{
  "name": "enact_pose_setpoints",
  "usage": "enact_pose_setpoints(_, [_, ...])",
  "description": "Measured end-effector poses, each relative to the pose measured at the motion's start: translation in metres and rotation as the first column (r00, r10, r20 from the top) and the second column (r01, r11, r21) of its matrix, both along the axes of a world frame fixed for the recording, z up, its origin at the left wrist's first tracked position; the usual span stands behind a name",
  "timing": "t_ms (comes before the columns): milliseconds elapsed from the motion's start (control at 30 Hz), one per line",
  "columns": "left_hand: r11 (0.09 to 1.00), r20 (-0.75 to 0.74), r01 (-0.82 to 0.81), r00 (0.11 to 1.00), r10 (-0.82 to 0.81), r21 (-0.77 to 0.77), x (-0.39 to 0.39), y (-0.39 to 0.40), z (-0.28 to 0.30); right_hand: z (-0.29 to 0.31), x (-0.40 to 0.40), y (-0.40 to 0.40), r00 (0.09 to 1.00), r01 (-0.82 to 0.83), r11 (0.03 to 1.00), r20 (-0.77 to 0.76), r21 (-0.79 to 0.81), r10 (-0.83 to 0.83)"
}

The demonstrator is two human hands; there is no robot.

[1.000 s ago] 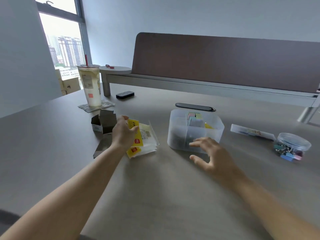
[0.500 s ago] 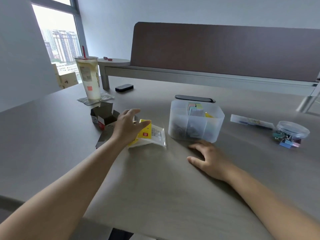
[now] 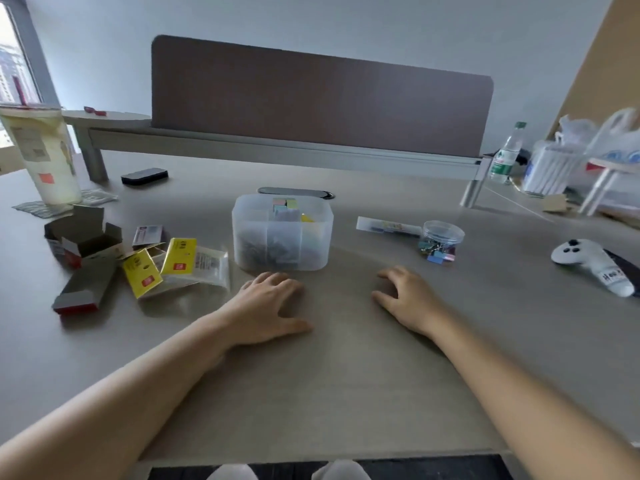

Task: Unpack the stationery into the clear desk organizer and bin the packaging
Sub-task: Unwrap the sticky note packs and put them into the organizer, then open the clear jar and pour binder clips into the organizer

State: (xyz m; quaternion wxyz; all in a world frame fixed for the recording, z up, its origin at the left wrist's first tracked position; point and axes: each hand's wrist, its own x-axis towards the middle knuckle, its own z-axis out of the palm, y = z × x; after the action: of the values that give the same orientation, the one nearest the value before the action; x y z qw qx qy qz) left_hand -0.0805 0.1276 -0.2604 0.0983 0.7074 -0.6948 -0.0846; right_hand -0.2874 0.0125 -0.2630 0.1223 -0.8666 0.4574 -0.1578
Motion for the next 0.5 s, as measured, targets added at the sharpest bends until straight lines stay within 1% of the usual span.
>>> enact_pose_setpoints(67, [0.999,0.042,-0.020,0.999,0.018,0.051,-0.001,-0.009,0.000,-0.002,-0.002,-0.018,0.999,0.045,0.999,0.018,-0.017,-0.045])
enact_pose_setpoints(167, [0.998,0.066,-0.035,0.997,0.032,0.044,0.000,-0.017,0.000,-0.003,-0.004,-0.040,0.991,0.126,0.987,0.065,-0.096,-0.120])
enact_pose_setpoints(267, [0.999,0.087,-0.035,0.996,0.032,0.032,0.001,-0.026,-0.001,0.001,-0.013,-0.054,0.968,0.241,0.944,0.132,-0.225,-0.215])
enact_pose_setpoints(333, [0.999,0.084,-0.035,0.996,0.033,0.024,0.001,-0.032,-0.003,0.004,-0.022,-0.064,0.944,0.325,0.906,0.144,-0.270,-0.296])
enact_pose_setpoints(433, [0.999,0.084,-0.025,0.996,0.023,0.030,0.003,-0.034,-0.004,0.002,-0.032,-0.074,0.902,0.432,0.873,0.123,-0.224,-0.415])
enact_pose_setpoints(500, [0.999,0.090,-0.026,0.996,0.023,0.022,0.004,-0.034,-0.005,-0.001,-0.035,-0.080,0.885,0.464,0.870,0.128,-0.166,-0.447])
